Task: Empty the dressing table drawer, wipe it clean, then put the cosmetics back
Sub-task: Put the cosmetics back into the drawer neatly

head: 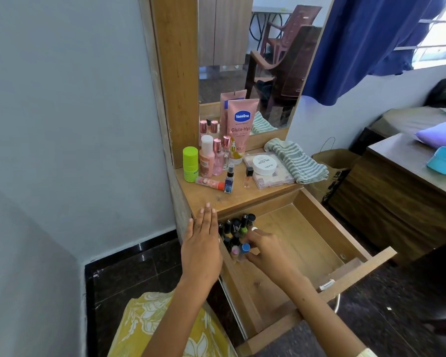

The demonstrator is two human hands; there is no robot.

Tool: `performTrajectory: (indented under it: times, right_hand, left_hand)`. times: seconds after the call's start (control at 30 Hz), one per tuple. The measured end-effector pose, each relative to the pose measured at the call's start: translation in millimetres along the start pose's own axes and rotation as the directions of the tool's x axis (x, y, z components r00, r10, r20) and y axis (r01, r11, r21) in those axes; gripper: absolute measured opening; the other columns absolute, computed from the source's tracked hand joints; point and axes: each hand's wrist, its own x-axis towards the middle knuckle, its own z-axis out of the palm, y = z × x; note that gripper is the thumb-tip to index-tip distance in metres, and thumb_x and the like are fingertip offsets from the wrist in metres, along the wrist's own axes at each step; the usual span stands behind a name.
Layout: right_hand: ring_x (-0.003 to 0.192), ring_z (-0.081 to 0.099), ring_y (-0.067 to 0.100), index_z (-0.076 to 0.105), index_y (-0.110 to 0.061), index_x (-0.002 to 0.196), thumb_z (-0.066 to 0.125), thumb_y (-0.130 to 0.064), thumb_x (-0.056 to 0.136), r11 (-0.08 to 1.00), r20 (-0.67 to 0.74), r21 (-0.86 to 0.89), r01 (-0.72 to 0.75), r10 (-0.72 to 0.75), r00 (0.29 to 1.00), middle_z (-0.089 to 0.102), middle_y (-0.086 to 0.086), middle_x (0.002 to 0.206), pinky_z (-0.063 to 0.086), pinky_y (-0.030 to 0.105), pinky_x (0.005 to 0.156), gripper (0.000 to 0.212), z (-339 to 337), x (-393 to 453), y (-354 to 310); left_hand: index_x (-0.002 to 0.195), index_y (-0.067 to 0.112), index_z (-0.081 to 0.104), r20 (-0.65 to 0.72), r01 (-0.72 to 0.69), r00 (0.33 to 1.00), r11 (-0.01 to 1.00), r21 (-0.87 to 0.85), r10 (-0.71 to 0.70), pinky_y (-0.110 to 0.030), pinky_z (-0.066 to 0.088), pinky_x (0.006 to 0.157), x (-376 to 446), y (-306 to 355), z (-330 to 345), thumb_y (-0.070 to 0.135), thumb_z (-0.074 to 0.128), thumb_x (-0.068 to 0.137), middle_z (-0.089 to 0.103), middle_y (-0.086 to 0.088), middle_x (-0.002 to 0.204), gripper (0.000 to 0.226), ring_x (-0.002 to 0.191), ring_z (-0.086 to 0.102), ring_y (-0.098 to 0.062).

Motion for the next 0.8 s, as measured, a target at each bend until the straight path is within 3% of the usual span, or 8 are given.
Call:
performTrajectory:
  times: [0.17, 0.3, 0.37, 0.43, 0.53, 0.6, 0.8]
  right_hand:
    - [0.090, 0.060, 0.009, 0.060, -0.022, 0.108, 0.067, -0.025, 0.084, 0.995, -0.002, -0.096, -0.014, 0.014, 1.000, 0.064, -0.007, 0.100, 0.052, 0.029, 0.077, 0.025, -11.1, 1.2, -2.8]
    - [0.086, 0.064, 0.009, 0.062, -0.027, 0.106, 0.071, -0.028, 0.079, 0.992, -0.052, -0.111, -0.055, 0.050, 0.997, 0.067, -0.011, 0.095, 0.050, 0.027, 0.070, 0.029, -28.1, 6.8, -5.5]
    - [0.081, 0.064, 0.007, 0.064, -0.029, 0.100, 0.074, -0.033, 0.076, 0.996, -0.076, -0.059, -0.074, 0.069, 0.995, 0.068, -0.012, 0.090, 0.053, 0.031, 0.069, 0.027, -36.1, 11.4, -6.2]
    - [0.076, 0.064, 0.002, 0.068, -0.027, 0.091, 0.076, -0.033, 0.075, 0.995, -0.192, 0.080, -0.060, 0.074, 0.979, 0.069, -0.013, 0.083, 0.055, 0.030, 0.066, 0.020, -41.8, 18.3, -8.8]
    - [0.072, 0.063, -0.002, 0.070, -0.021, 0.089, 0.078, -0.029, 0.076, 0.957, -0.384, 0.285, -0.058, 0.170, 0.908, 0.069, -0.013, 0.081, 0.055, 0.024, 0.066, 0.017, -45.5, 36.5, -23.7]
    - [0.075, 0.063, -0.001, 0.067, -0.021, 0.095, 0.077, -0.030, 0.077, 0.935, -0.462, 0.348, -0.064, 0.231, 0.856, 0.069, -0.011, 0.087, 0.056, 0.028, 0.068, 0.023, -45.7, 53.0, -35.6]
    - [0.090, 0.065, 0.012, 0.058, -0.020, 0.113, 0.076, -0.030, 0.076, 0.949, -0.513, 0.291, -0.123, 0.263, 0.817, 0.070, -0.004, 0.098, 0.052, 0.032, 0.075, 0.043, -39.3, 97.2, -54.3]
  left_hand:
    - [0.143, 0.012, -0.021, 0.011, 0.002, 1.000, 1.000, 0.010, -0.003, -0.036, -0.009, 0.117, 0.3, -0.1, -0.1, 0.023, 0.022, 0.103, -0.031, -0.005, 0.148, 0.060, 0.141, -0.021, -0.018]
    - [0.141, 0.012, -0.024, 0.020, 0.007, 1.000, 1.000, 0.008, -0.007, -0.036, -0.009, 0.117, 0.1, 0.2, -0.4, 0.022, 0.022, 0.103, -0.033, -0.005, 0.146, 0.060, 0.141, -0.022, -0.018]
    - [0.141, 0.012, -0.024, 0.019, 0.005, 1.000, 1.000, 0.005, -0.005, -0.036, -0.009, 0.117, -0.3, 0.5, -0.6, 0.022, 0.023, 0.103, -0.032, -0.005, 0.147, 0.061, 0.141, -0.021, -0.018]
    - [0.143, 0.011, -0.021, 0.014, 0.006, 1.000, 1.000, 0.006, -0.006, -0.035, -0.009, 0.117, -0.5, 1.0, -0.5, 0.021, 0.025, 0.102, -0.030, -0.005, 0.150, 0.062, 0.141, -0.021, -0.018]
    - [0.145, 0.010, -0.019, 0.014, 0.011, 1.000, 1.000, 0.015, -0.012, -0.035, -0.009, 0.116, -0.5, 1.5, -1.2, 0.020, 0.026, 0.102, -0.030, -0.005, 0.150, 0.063, 0.141, -0.021, -0.018]
    - [0.146, 0.010, -0.018, 0.016, 0.016, 1.000, 1.000, 0.016, -0.016, -0.035, -0.010, 0.115, -0.4, 2.4, -2.2, 0.021, 0.025, 0.102, -0.029, -0.005, 0.150, 0.062, 0.142, -0.020, -0.018]
    - [0.146, 0.010, -0.016, 0.018, 0.011, 1.000, 0.999, 0.036, -0.012, -0.034, -0.011, 0.113, 0.5, 3.1, -3.6, 0.021, 0.026, 0.102, -0.028, -0.006, 0.151, 0.062, 0.143, -0.017, -0.019]
